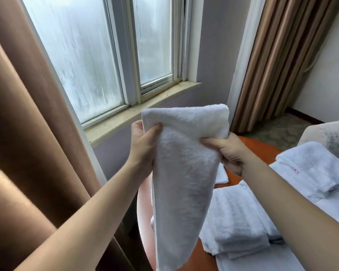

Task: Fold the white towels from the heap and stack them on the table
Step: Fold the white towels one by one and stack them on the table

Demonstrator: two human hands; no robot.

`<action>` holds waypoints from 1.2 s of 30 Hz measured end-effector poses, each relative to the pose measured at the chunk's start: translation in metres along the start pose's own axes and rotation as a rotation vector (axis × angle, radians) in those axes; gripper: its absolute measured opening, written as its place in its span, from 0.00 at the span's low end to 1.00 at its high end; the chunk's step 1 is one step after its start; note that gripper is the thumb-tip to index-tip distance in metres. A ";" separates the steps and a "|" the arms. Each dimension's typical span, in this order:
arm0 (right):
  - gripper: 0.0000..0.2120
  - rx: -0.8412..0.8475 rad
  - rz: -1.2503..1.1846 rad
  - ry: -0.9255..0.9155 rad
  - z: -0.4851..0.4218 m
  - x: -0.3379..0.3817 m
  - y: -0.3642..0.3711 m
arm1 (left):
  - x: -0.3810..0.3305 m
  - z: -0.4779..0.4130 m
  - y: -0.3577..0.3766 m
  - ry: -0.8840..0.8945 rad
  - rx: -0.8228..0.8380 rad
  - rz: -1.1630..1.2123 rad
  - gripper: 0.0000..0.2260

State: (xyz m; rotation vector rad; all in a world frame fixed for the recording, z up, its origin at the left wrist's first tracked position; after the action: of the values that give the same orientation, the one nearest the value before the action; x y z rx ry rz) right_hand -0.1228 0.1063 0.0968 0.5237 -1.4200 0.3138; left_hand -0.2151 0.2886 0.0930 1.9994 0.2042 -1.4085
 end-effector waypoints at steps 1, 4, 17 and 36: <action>0.16 -0.012 -0.018 -0.002 0.002 0.000 -0.003 | 0.002 0.000 0.002 -0.017 0.012 -0.016 0.31; 0.11 -0.041 -0.040 0.012 0.009 0.001 -0.009 | 0.006 0.004 0.007 -0.104 0.027 -0.035 0.29; 0.10 0.043 -0.181 0.209 0.009 0.054 -0.062 | 0.013 0.028 0.079 -0.159 0.405 -0.047 0.19; 0.18 -0.281 0.021 0.277 -0.102 -0.115 -0.226 | 0.229 0.013 0.095 -0.056 -0.072 -1.138 0.17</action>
State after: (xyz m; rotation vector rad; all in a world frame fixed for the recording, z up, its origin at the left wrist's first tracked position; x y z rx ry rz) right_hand 0.0629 -0.0206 -0.0588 0.2248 -1.1760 0.1902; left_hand -0.0862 0.1525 -0.0702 1.7911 1.5151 -2.0272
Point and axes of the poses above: each hand's wrist, its own z-axis away from the middle knuckle, its own y-axis out of the palm, x = y × z, the point moved 4 cm from there along -z, towards the middle knuckle, and after that the axes turned 1 degree about z, right-handed, at the moved point
